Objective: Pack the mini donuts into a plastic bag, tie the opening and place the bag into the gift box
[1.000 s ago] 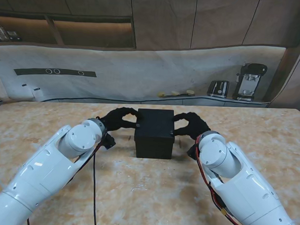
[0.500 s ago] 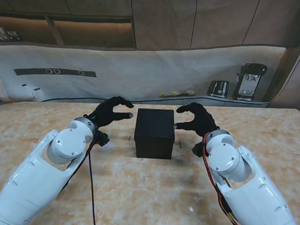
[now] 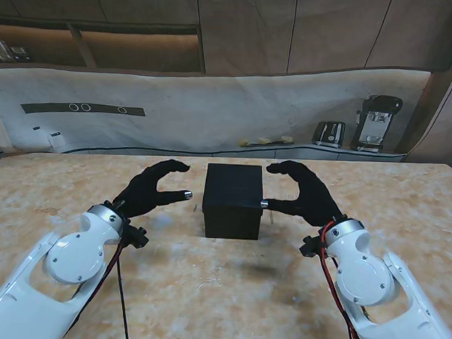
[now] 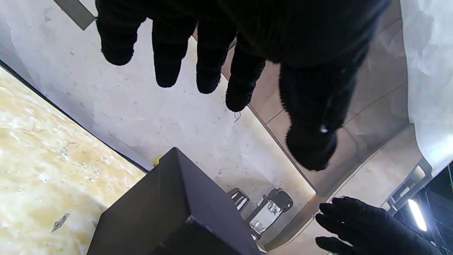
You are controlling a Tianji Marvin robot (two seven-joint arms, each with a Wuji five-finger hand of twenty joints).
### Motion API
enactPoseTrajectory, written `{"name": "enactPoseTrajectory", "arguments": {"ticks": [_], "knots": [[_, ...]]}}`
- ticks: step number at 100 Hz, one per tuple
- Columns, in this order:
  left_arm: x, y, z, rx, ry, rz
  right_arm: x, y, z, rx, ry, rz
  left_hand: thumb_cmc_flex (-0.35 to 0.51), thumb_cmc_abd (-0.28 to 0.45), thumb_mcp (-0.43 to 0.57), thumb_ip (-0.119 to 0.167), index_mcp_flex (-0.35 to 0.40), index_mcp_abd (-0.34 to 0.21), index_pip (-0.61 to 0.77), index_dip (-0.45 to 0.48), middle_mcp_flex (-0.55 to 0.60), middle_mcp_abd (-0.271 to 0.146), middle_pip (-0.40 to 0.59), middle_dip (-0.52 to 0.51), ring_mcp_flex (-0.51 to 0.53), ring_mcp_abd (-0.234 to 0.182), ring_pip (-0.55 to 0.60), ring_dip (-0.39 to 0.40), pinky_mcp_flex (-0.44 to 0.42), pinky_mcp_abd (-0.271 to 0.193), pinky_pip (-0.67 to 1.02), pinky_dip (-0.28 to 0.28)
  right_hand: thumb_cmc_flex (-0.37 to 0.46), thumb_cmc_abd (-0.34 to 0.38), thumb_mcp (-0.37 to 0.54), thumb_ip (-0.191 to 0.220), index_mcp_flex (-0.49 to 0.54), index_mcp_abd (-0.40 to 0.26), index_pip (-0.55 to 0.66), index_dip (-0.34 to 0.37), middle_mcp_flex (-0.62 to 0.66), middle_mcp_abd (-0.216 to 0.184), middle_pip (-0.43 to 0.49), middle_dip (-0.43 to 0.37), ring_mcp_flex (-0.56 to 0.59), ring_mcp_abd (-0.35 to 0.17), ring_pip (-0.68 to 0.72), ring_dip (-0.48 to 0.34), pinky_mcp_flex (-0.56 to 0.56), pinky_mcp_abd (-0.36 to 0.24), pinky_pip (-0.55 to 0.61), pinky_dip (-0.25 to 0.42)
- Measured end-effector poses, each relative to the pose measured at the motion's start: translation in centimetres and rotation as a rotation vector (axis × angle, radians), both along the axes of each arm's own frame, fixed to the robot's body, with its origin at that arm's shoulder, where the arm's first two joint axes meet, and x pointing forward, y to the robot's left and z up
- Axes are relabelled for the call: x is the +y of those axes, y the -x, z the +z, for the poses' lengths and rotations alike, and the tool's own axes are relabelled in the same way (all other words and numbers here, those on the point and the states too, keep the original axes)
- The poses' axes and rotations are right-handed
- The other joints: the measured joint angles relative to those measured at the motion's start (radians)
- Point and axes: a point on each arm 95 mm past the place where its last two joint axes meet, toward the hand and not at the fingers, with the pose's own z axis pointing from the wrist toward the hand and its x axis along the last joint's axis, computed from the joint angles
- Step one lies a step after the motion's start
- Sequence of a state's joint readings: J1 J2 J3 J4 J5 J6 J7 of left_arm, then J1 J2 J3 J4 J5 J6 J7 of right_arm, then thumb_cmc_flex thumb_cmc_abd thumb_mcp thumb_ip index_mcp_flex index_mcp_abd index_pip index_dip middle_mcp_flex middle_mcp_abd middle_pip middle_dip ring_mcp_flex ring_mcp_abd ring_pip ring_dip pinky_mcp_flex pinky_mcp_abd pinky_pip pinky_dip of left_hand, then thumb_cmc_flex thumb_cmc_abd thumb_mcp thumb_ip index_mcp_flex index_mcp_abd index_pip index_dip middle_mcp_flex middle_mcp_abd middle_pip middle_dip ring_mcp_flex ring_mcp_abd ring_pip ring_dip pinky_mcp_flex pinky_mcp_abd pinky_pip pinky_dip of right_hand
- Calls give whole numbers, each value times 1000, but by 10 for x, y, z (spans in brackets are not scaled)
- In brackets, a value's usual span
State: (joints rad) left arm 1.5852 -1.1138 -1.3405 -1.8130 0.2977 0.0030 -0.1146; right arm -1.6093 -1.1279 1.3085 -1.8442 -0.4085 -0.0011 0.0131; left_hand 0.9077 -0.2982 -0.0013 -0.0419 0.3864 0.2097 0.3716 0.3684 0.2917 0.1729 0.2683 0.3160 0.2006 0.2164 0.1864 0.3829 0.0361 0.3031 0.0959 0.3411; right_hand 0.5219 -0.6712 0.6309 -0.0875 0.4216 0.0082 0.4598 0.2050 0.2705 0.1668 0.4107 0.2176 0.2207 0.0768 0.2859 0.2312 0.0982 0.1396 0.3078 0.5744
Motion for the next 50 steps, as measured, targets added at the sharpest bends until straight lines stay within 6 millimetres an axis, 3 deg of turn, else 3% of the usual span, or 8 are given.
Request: {"name": "enactPoseTrajectory", "arguments": {"ticks": [14, 26, 34, 42, 50], "knots": [[2, 20, -5, -19, -33, -18, -6, 16, -8, -14, 34, 6, 1, 0, 0, 0, 0, 12, -20, -10, 13, 11, 0, 0, 36, 1, 14, -1, 36, -5, 2, 0, 0, 0, -4, 0, 12, 39, 13, -2, 33, 1, 1, 1, 44, 5, 2, 0, 44, 7, 24, -17], [0, 38, -14, -11, -21, -13, -6, 32, -15, -14, 4, 21, 2, -1, 0, 0, 0, 27, -21, -10, 13, 22, 0, 0, 47, 2, 18, -1, 73, -28, 4, 0, -1, 0, -4, 0, 12, 85, 34, -36, 52, 2, 1, 12, 74, 22, 8, 0, 50, -19, 131, -176], [0, 48, -23, -12, -31, -16, -5, 41, -20, -71, 73, 63, 4, -1, 0, 0, 1, 36, -21, -10, 27, 32, 11, 0, 57, 11, 47, -1, 99, -53, 30, 0, -13, 0, -5, 13, 12, 89, 39, -37, 62, 4, 10, 11, 96, 25, 11, 0, 53, -42, 196, -286], [1, 58, -32, -5, -32, -11, -5, 49, -27, -86, 107, 71, 9, -1, 0, 0, 1, 48, -21, -10, 27, 36, 15, 1, 57, 16, 78, -1, 91, -68, 135, 0, -13, 0, -5, 16, 12, 91, 41, -37, 62, 4, 16, 13, 106, 25, 11, 0, 50, -53, 257, -330], [0, 67, -40, -8, -26, -4, -6, 57, -35, -67, 81, 56, 18, -1, 0, 0, 2, 55, -21, -10, 27, 44, 21, 5, 57, 22, 87, -1, 20, -79, 315, 0, -13, 0, -5, 16, 12, 98, 49, -37, 62, 4, 17, 12, 111, 27, 11, 0, 40, -53, 311, -349]]}}
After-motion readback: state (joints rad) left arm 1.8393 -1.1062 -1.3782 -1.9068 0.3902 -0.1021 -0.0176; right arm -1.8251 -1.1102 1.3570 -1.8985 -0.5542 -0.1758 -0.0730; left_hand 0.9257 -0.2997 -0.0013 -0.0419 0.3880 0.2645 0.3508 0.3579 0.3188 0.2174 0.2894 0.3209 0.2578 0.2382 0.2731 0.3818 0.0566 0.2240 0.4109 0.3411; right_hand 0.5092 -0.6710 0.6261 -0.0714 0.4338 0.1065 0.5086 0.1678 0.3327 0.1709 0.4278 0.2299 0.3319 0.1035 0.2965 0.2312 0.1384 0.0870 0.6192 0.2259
